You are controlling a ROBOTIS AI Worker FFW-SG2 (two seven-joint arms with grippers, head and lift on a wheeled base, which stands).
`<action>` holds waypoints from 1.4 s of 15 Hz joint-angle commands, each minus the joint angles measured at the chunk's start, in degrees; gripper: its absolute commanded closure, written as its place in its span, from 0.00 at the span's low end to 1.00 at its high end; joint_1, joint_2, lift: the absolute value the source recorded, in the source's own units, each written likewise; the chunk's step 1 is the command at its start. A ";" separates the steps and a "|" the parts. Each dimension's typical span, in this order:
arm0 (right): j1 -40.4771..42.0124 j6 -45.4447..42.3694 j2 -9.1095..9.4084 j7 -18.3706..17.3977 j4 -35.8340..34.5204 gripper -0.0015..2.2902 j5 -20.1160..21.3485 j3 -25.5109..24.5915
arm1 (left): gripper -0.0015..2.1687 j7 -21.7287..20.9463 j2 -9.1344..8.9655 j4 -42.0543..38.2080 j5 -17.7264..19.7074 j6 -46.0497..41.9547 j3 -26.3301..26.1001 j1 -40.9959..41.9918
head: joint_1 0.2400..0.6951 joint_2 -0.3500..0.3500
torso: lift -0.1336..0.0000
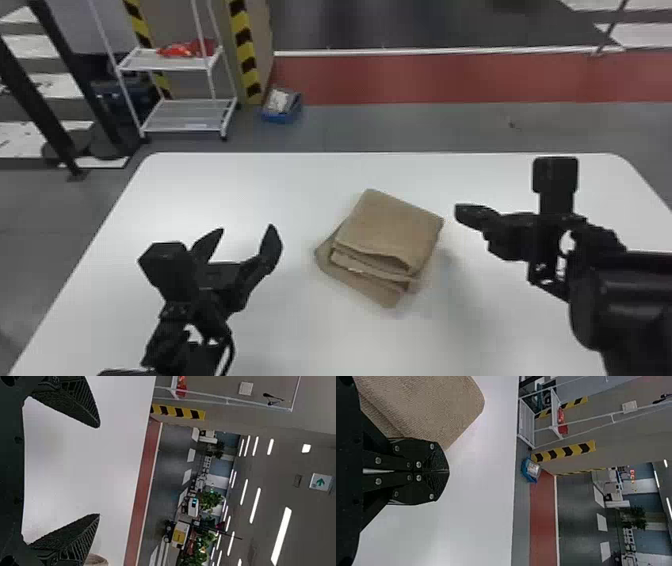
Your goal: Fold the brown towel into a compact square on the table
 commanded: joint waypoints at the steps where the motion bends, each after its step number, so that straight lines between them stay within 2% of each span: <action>1: 4.22 5.02 0.14 -0.06 -5.45 0.89 -0.01 -1.22 | 0.04 0.01 0.00 0.98 -0.07 -0.09 -0.89 -0.91 | 1.00 0.53 | 0.10; 4: 4.83 7.66 0.14 -0.06 -5.19 0.89 0.07 -1.58 | 0.04 0.01 0.00 1.59 -0.07 0.08 -1.32 -1.53 | 1.00 0.50 | 0.10; 7: 2.02 5.90 0.14 0.03 0.09 0.89 0.07 0.27 | 0.04 0.01 0.00 1.95 -0.07 0.08 -1.50 -1.79 | 1.00 0.49 | 0.10; 15: -6.15 -2.72 0.14 -1.02 12.30 0.89 1.04 8.79 | 0.04 -0.08 0.53 2.56 0.46 -0.09 -0.97 -1.70 | 1.00 0.59 | 0.11; 21: -9.93 -7.81 0.14 -1.38 18.63 0.89 1.57 9.06 | 0.04 -0.35 0.97 4.41 1.43 -0.27 -1.15 -3.28 | 1.00 0.63 | 0.11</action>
